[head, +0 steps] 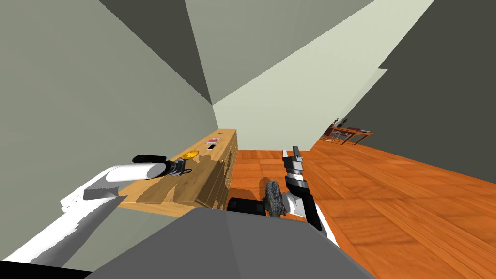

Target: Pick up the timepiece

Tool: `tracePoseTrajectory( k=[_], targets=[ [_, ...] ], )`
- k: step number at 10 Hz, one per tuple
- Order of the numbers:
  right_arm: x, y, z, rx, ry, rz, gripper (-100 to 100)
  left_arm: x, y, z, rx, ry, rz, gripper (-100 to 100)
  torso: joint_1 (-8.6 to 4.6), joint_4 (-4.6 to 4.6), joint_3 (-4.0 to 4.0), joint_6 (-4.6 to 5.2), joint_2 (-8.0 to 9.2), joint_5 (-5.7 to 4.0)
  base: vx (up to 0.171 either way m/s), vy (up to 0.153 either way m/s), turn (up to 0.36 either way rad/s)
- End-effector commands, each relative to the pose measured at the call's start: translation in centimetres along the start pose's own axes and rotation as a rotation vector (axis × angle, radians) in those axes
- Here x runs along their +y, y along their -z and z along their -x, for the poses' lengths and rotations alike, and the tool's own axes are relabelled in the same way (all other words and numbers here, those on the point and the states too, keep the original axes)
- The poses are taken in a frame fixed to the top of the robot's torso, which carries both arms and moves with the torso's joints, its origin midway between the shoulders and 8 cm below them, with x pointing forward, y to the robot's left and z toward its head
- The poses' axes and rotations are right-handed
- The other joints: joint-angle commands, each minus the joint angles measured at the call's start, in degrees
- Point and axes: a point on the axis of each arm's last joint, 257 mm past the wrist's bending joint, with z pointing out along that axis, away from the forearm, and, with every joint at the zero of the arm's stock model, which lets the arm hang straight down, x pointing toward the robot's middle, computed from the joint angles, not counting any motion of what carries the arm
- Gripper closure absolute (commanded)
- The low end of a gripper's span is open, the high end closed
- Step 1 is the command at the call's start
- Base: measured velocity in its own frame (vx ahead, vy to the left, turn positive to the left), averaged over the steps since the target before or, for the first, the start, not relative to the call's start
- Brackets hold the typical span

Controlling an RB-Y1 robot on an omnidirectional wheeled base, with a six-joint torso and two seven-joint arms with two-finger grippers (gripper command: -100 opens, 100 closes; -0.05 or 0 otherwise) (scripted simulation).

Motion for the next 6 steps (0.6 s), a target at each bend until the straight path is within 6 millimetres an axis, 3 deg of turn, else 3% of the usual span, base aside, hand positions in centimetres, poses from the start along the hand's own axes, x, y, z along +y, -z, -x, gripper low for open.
tracePoseTrajectory(
  k=[1, 6],
  targets=[
    [0.0, 0.0, 0.0, 0.000, 0.000, 0.000, 0, 0.9, -0.2, 0.1, 0.002, 0.016, 0.060, -100, 0.00, 0.00, 0.00, 0.00, 0.00, 0.00, 0.067, 0.032, -0.057],
    [0.0, 0.0, 0.0, 0.000, 0.000, 0.000, 0, 4.2, -0.1, 0.7, -0.009, 0.038, 0.211, -100, 0.00, 0.00, 0.01, 0.00, 0.02, 0.00, 0.058, 0.022, -0.034]
  ],
)
